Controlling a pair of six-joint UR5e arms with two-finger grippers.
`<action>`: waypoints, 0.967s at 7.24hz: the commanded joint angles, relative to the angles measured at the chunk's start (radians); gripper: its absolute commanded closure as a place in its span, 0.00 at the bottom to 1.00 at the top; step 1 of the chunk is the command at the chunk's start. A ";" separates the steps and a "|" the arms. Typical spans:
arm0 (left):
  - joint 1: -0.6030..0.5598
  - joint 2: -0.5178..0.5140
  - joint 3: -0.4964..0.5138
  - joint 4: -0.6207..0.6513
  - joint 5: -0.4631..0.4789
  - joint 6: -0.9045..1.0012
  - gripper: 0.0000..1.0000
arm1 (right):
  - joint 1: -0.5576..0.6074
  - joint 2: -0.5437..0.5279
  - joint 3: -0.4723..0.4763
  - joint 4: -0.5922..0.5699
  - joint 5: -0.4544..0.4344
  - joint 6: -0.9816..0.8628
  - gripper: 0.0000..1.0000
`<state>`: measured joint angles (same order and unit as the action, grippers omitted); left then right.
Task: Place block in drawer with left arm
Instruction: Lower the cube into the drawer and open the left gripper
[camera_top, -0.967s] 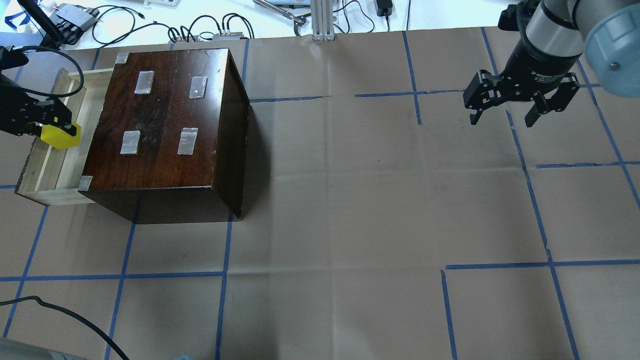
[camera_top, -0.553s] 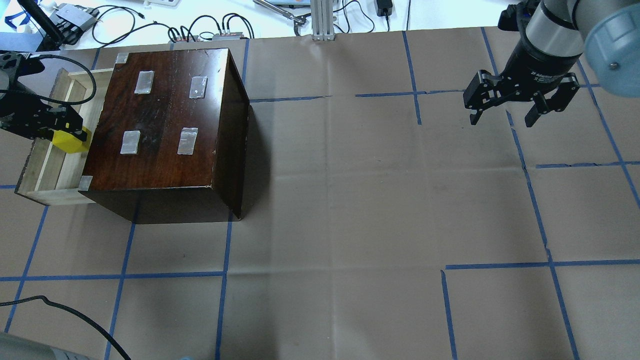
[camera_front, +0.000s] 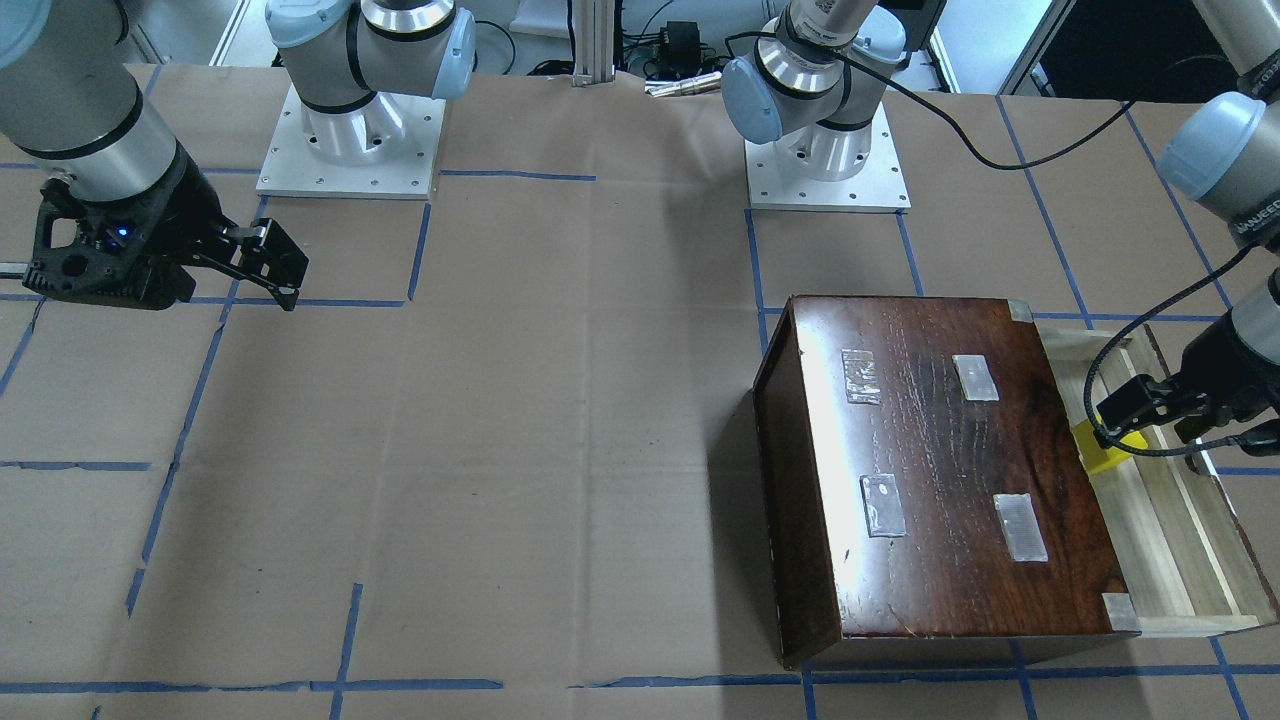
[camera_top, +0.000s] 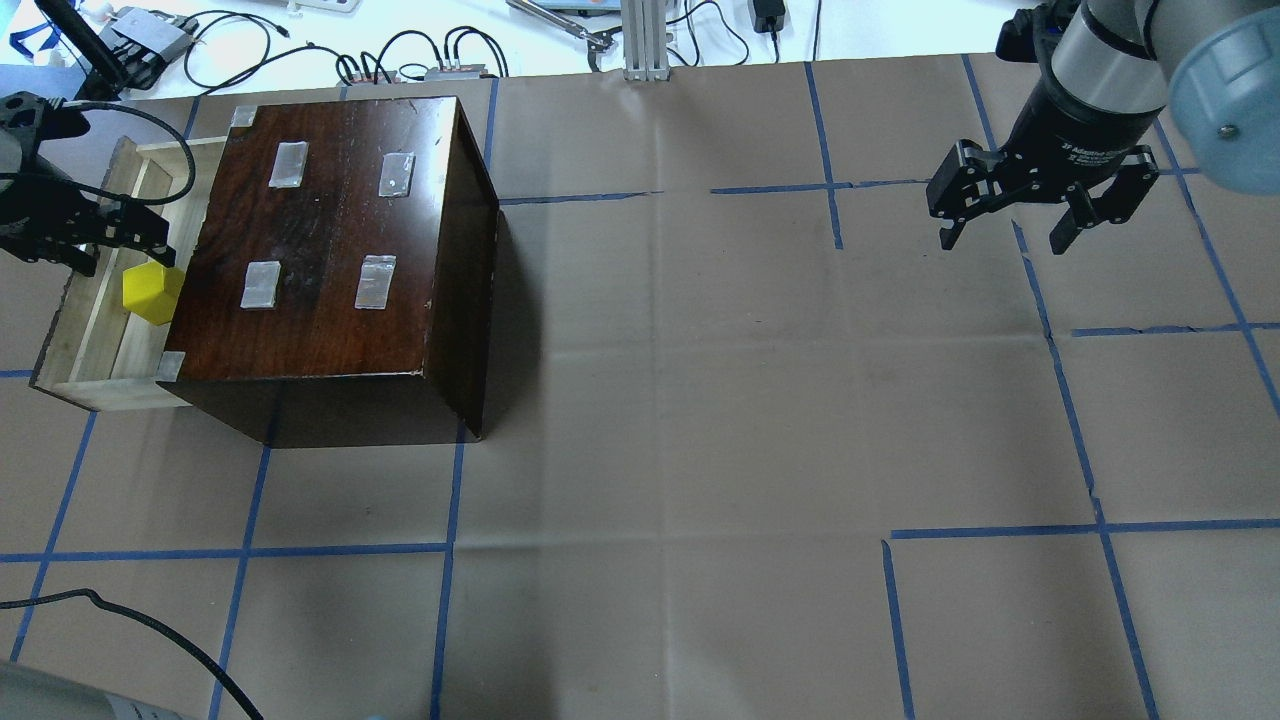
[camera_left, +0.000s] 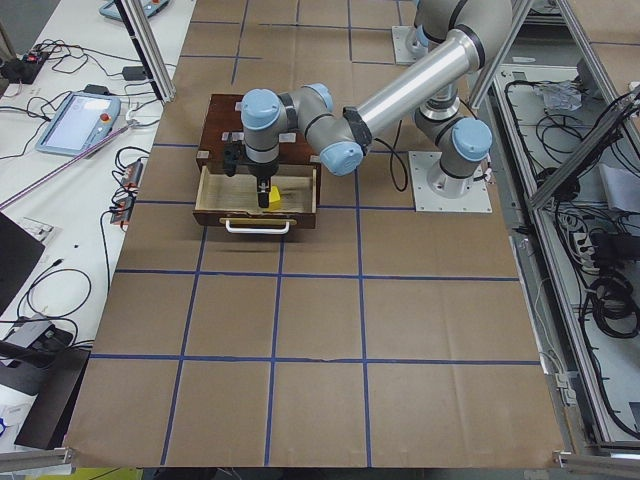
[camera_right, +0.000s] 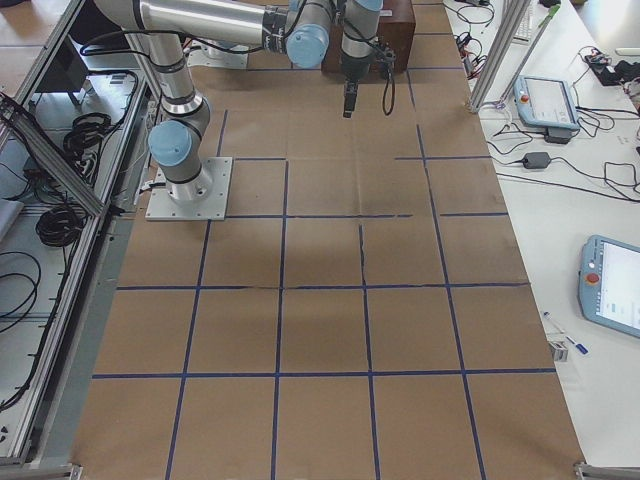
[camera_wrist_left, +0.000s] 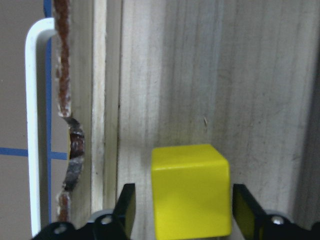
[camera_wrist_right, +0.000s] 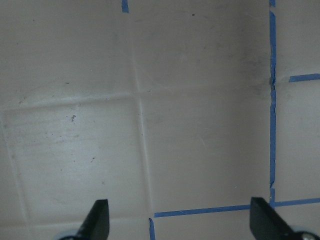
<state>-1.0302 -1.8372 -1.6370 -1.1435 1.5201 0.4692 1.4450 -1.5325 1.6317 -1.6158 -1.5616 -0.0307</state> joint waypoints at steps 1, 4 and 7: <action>-0.004 0.067 0.011 -0.034 0.003 -0.001 0.01 | 0.000 0.000 -0.001 -0.001 0.000 0.000 0.00; 0.018 0.116 0.081 -0.183 0.005 0.003 0.01 | 0.000 0.000 -0.001 -0.001 0.000 0.000 0.00; 0.019 0.084 0.163 -0.266 0.000 0.005 0.01 | 0.000 0.000 -0.001 0.001 0.000 0.000 0.00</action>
<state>-1.0116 -1.7459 -1.4887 -1.3921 1.5220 0.4741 1.4450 -1.5324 1.6311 -1.6158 -1.5616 -0.0307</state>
